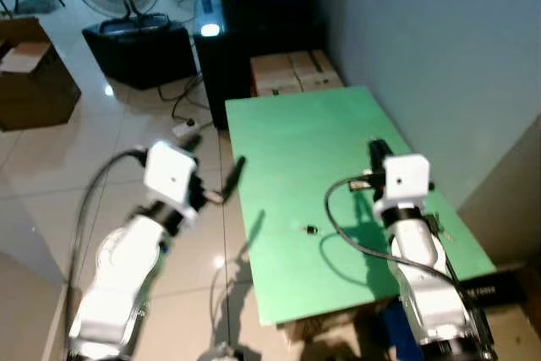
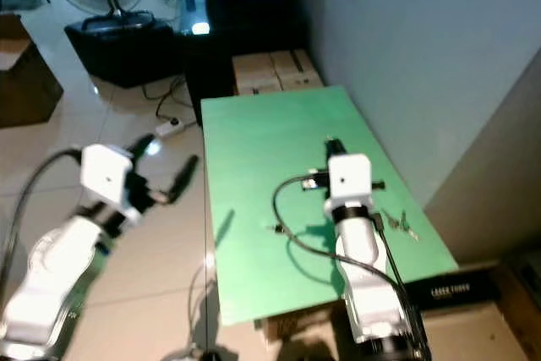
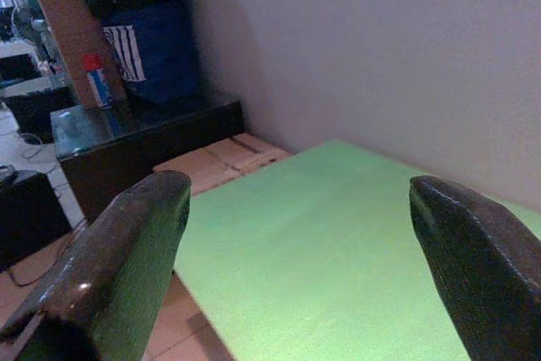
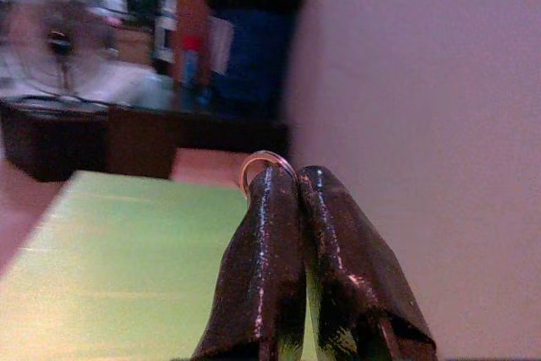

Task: Hang keys on a hook

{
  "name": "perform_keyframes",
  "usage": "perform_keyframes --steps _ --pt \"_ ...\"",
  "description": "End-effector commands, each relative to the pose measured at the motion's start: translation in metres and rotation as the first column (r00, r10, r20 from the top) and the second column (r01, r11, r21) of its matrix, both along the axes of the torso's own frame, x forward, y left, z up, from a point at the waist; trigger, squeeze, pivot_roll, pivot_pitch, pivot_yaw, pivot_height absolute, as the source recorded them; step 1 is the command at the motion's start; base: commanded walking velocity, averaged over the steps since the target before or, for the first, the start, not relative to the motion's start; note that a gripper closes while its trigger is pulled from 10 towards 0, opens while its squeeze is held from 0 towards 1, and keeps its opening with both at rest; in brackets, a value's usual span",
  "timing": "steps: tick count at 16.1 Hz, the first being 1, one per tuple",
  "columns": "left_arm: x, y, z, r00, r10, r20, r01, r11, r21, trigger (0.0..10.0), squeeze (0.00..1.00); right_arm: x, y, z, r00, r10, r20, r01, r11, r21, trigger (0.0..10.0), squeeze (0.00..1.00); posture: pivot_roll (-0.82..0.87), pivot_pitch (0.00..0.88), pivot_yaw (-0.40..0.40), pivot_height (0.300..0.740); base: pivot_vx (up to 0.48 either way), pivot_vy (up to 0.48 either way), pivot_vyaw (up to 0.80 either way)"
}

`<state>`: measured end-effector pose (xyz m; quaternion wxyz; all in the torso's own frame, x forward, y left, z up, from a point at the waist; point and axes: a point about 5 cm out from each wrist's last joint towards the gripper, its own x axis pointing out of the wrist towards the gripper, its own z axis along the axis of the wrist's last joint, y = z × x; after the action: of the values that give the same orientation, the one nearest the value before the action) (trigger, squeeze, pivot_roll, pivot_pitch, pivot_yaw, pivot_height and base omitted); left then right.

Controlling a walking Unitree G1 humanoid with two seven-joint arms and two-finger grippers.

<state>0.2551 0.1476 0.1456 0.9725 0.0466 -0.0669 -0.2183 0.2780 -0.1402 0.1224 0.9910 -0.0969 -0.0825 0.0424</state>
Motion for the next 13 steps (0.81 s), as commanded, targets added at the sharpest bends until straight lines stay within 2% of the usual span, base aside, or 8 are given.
perform_keyframes --steps 1,3,6,9,13 --pt "-0.002 0.0 -0.002 1.0 0.028 0.006 -0.028 1.0 -0.003 10.0 0.0 -0.001 0.009 0.011 0.998 0.066 0.017 -0.066 0.997 0.025 10.0 0.0 -0.09 0.0 0.046 0.74 0.0 0.0 0.8" --pt "-0.006 -0.004 -0.003 0.999 0.034 0.021 -0.033 0.999 -0.012 10.0 0.0 -0.002 0.018 0.024 0.991 0.131 0.038 -0.133 0.99 0.046 10.0 0.0 -0.09 0.0 0.038 0.74 0.0 0.0 0.8" --pt "-0.004 -0.009 -0.008 1.0 0.002 0.019 -0.003 0.999 0.037 10.0 0.0 -0.002 0.026 0.022 0.985 0.169 0.019 -0.169 0.984 0.053 10.0 0.0 -0.09 0.0 0.061 0.74 0.0 0.0 0.8" --pt "0.003 -0.015 -0.006 0.999 0.044 0.022 -0.044 0.999 0.006 10.0 0.0 -0.002 0.024 0.019 0.983 0.185 -0.018 -0.184 0.982 0.044 10.0 0.0 -0.1 0.0 0.06 0.74 0.0 0.0 0.8" --pt "-0.001 -0.012 -0.01 0.999 0.054 0.009 -0.054 0.998 0.037 10.0 0.0 -0.001 0.023 0.015 0.982 0.183 -0.042 -0.18 0.982 0.064 10.0 0.0 -0.09 0.0 0.058 0.74 0.0 0.0 0.8"
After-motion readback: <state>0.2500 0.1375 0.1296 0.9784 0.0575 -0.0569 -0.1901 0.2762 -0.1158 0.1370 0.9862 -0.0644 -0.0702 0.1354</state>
